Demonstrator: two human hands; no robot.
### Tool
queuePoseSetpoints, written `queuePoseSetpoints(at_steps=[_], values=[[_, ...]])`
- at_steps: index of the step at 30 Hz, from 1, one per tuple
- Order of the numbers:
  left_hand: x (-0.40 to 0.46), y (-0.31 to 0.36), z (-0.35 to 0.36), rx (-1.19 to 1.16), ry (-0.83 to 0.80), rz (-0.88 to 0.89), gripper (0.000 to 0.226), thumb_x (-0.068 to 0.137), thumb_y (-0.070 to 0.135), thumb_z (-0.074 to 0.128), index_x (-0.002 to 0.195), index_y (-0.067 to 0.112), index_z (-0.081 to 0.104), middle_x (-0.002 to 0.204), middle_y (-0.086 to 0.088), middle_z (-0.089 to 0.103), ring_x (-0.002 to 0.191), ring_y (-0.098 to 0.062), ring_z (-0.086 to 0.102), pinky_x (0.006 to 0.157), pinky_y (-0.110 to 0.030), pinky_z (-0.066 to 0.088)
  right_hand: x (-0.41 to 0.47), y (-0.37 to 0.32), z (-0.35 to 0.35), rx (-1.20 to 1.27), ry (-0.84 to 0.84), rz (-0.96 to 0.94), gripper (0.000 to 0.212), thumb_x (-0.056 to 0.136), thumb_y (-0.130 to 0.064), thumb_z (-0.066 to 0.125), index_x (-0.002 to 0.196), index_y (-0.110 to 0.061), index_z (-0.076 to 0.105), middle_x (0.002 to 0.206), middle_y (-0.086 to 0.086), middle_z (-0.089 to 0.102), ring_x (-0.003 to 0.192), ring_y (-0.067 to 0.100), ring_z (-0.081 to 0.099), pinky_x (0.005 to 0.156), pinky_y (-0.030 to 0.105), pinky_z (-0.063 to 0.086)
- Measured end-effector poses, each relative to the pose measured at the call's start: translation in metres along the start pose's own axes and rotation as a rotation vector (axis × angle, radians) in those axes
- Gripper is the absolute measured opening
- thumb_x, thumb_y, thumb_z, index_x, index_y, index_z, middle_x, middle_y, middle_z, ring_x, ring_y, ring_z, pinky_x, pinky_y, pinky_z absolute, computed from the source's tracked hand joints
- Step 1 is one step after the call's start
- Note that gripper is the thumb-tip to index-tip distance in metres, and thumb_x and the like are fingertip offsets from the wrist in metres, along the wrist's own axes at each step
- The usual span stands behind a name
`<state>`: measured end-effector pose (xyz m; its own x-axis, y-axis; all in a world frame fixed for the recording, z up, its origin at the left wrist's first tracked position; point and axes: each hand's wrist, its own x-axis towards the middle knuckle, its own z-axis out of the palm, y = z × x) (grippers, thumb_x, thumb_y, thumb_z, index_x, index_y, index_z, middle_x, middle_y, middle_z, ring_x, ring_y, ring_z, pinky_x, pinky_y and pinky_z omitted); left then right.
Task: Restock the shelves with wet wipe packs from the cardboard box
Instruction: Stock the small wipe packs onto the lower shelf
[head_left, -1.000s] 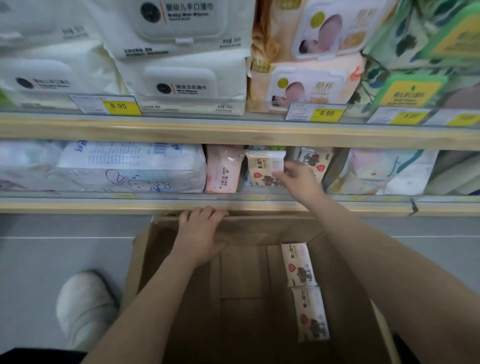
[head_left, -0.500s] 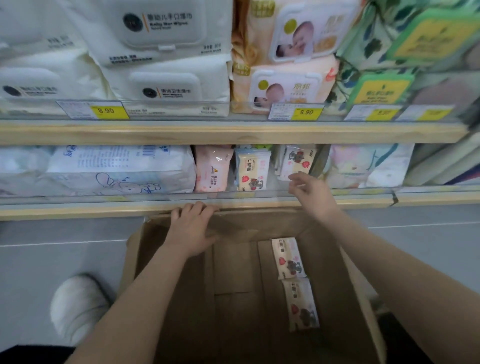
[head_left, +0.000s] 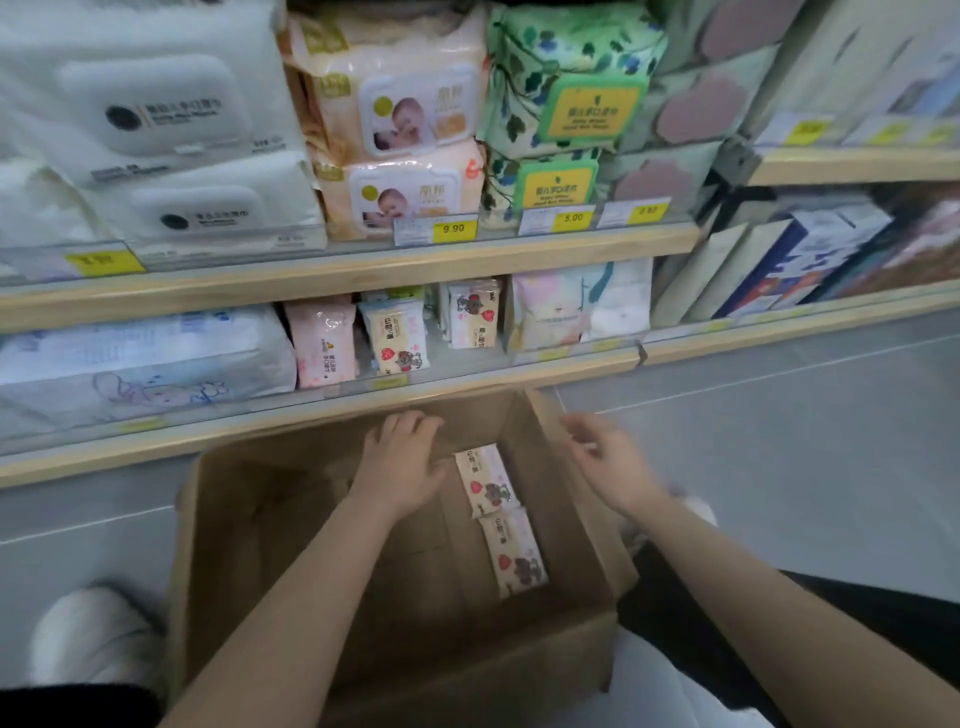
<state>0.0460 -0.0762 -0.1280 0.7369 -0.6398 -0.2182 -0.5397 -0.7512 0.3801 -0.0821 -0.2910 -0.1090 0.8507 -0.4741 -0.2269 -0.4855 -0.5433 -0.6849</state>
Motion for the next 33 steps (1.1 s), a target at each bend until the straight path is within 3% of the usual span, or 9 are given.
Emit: queuePoseSetpoints(at_steps=[3, 6, 9, 17, 21, 26, 30, 33], values=[[-0.007, 0.022, 0.017, -0.094, -0.068, -0.006, 0.056, 0.089, 0.03, 0.054, 0.141, 0.024, 0.033, 0.144, 0.001, 0.035, 0.135, -0.02, 0.028, 0.108, -0.042, 0.029, -0.018, 0.02, 0.011, -0.013, 0.016, 0.085, 0.039, 0.098, -0.029, 0.046, 0.136, -0.019, 0.046, 0.126, 0.006, 0.057, 0.113, 0.022, 0.058, 0.091, 0.028, 0.044], [-0.015, 0.033, 0.043, -0.206, -0.149, -0.039, 0.056, 0.09, 0.026, 0.056, 0.141, 0.021, 0.035, 0.145, -0.002, 0.036, 0.134, -0.022, 0.034, 0.107, -0.035, 0.032, -0.024, 0.035, 0.032, 0.005, -0.047, 0.151, 0.043, 0.101, -0.038, 0.034, 0.143, -0.028, 0.035, 0.14, 0.008, 0.047, 0.122, 0.026, 0.052, 0.101, 0.036, 0.039], [-0.021, 0.031, 0.075, -0.332, -0.249, -0.123, 0.056, 0.09, 0.022, 0.056, 0.142, 0.022, 0.035, 0.148, -0.008, 0.034, 0.136, -0.023, 0.033, 0.109, -0.031, 0.029, -0.028, 0.043, 0.045, 0.052, 0.0, 0.164, 0.043, 0.102, -0.038, 0.029, 0.143, -0.029, 0.037, 0.141, 0.009, 0.046, 0.127, 0.026, 0.047, 0.104, 0.032, 0.034], [-0.013, 0.034, 0.144, -0.575, -0.32, -0.39, 0.046, 0.087, 0.018, 0.064, 0.13, 0.013, 0.049, 0.13, -0.011, 0.056, 0.119, -0.026, 0.053, 0.097, -0.03, 0.042, -0.028, 0.046, 0.051, 0.075, 0.064, 0.166, 0.041, 0.1, -0.04, 0.034, 0.137, -0.026, 0.045, 0.134, 0.004, 0.053, 0.121, 0.022, 0.051, 0.103, 0.039, 0.042], [-0.005, 0.052, 0.17, -0.702, -0.334, -0.431, 0.047, 0.079, 0.001, 0.07, 0.122, -0.001, 0.053, 0.12, -0.011, 0.054, 0.106, -0.021, 0.051, 0.073, -0.009, 0.037, -0.03, 0.048, 0.054, 0.086, 0.08, 0.163, 0.039, 0.1, -0.039, 0.036, 0.135, -0.025, 0.047, 0.129, 0.004, 0.055, 0.117, 0.021, 0.053, 0.101, 0.038, 0.043], [0.005, 0.06, 0.171, -0.705, -0.253, -0.461, 0.035, 0.077, -0.005, 0.066, 0.11, 0.004, 0.066, 0.127, -0.014, 0.057, 0.115, -0.028, 0.054, 0.091, -0.024, 0.042, -0.031, 0.046, 0.051, 0.089, 0.081, 0.178, 0.04, 0.1, -0.038, 0.037, 0.134, -0.021, 0.048, 0.129, 0.004, 0.055, 0.116, 0.019, 0.053, 0.099, 0.031, 0.041], [-0.004, 0.062, 0.156, -0.78, -0.19, -0.451, 0.033, 0.077, -0.017, 0.057, 0.098, 0.007, 0.068, 0.111, -0.007, 0.061, 0.103, -0.017, 0.056, 0.079, -0.017, 0.04, -0.031, 0.043, 0.049, 0.064, 0.084, 0.193, 0.04, 0.099, -0.04, 0.038, 0.132, -0.02, 0.049, 0.128, 0.005, 0.055, 0.114, 0.021, 0.054, 0.099, 0.037, 0.043], [-0.015, 0.051, 0.137, -0.788, -0.165, -0.416, 0.036, 0.079, -0.014, 0.058, 0.095, 0.017, 0.066, 0.116, -0.004, 0.058, 0.103, -0.015, 0.053, 0.084, -0.024, 0.048, -0.032, 0.042, 0.049, 0.019, 0.102, 0.182, 0.04, 0.098, -0.041, 0.037, 0.13, -0.021, 0.05, 0.127, 0.004, 0.056, 0.112, 0.021, 0.055, 0.097, 0.038, 0.045]])
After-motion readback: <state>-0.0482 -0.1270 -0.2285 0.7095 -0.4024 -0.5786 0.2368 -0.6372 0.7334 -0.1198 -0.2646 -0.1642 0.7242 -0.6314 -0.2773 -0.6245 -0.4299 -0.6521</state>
